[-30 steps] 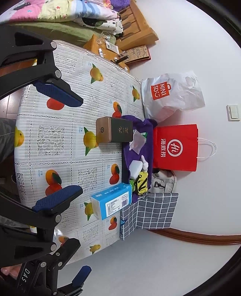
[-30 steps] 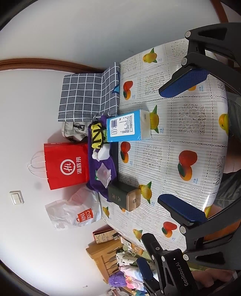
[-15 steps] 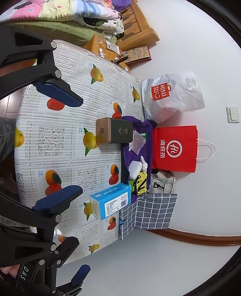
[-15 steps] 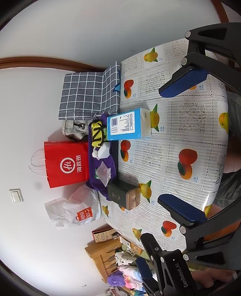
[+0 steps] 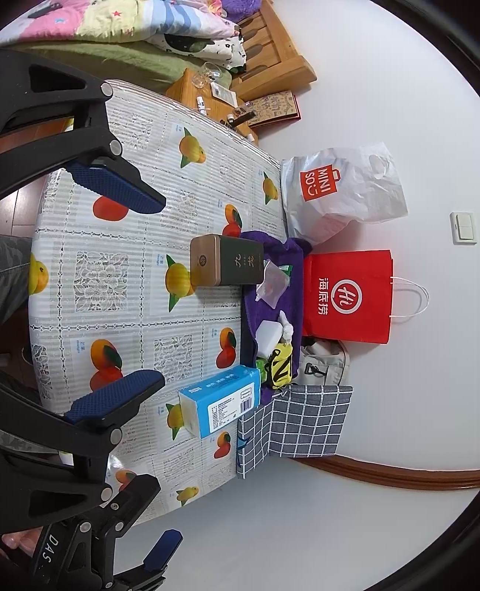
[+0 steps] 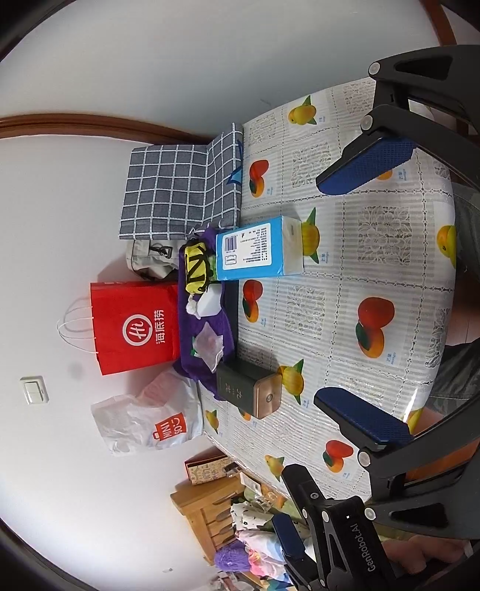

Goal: Organize soft objects

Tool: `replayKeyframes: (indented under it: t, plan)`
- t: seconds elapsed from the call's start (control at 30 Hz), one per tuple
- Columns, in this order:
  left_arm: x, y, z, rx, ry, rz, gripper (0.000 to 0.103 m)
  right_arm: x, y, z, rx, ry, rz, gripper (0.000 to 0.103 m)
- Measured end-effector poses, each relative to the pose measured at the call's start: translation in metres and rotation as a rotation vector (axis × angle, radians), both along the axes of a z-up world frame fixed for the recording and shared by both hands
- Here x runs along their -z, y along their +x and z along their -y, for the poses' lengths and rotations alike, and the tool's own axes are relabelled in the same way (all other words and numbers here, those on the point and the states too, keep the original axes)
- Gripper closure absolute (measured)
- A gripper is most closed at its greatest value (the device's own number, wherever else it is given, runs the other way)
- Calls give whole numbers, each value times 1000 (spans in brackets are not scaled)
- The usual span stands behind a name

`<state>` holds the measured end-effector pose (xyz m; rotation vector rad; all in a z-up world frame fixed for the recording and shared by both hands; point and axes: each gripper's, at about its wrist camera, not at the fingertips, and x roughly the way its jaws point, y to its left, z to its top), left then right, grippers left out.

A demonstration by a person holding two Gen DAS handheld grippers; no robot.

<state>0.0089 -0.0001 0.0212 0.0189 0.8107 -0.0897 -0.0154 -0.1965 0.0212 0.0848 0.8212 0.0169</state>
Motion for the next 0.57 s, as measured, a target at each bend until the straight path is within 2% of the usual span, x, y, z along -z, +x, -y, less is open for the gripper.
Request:
replayKeyframes:
  t: [0.57]
  plan:
    - [-5, -1, 6, 5, 2, 0, 17, -2, 0, 2, -6, -4, -1, 0]
